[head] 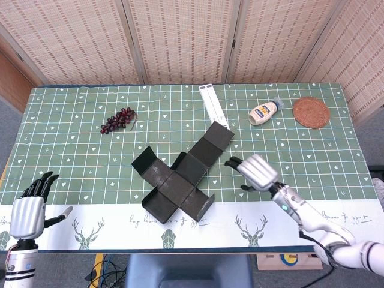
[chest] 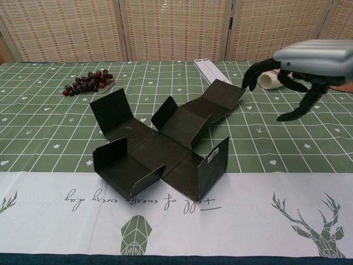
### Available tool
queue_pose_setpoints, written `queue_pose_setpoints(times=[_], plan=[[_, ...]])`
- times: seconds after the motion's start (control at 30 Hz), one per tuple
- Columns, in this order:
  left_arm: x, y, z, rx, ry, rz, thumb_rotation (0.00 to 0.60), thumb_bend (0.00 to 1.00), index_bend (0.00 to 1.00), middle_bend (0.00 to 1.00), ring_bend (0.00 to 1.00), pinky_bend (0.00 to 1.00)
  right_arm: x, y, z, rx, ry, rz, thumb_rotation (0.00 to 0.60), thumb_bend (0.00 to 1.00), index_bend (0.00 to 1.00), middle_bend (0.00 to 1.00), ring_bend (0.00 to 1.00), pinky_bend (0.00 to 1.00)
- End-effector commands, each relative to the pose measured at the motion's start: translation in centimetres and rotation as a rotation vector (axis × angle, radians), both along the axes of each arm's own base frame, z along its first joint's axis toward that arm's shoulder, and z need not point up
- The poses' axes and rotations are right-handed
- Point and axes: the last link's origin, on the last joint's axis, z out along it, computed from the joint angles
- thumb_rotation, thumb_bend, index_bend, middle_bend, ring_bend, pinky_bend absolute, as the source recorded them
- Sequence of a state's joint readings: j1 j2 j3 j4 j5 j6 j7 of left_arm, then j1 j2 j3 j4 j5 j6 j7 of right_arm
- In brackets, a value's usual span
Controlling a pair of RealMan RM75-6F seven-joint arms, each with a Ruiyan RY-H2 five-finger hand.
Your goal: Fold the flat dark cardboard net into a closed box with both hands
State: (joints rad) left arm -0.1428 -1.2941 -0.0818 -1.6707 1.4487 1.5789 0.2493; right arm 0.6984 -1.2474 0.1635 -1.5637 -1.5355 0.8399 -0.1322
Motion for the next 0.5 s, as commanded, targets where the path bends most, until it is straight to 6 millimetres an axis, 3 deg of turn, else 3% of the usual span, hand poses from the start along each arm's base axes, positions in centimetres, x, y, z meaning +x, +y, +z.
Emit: queue_pose_setpoints(times=[0.03,0.3,0.5], plan=[[0.1,0.0,0.1,0.001,0.004,-0.004,0.6,0.12,0.19,0.16,0.21,0.35,2.7,-2.2,-3.1,0.035,0.05,0.042,0.6,0.2,0.23,0.28,0.79,1.0],[0.2,-0.1,0.3,0.001,-0.004,-0.005,0.6,0.12,0.19,0.16,0.21,0.35,5.8,-3.8,-7.2,0.047,0.163,0.142,0.6,0.2,0.23,0.28,0.79,1.0],[-0.1,-0.2,0.4,0.003,-0.011,-0.001,0.6,0.12,0.18,0.16,0.21,0.35,7.1,-4.1,-9.2,0.062,0.195,0.157,0.6,0.29,0.3,0.37,0.81,1.0]])
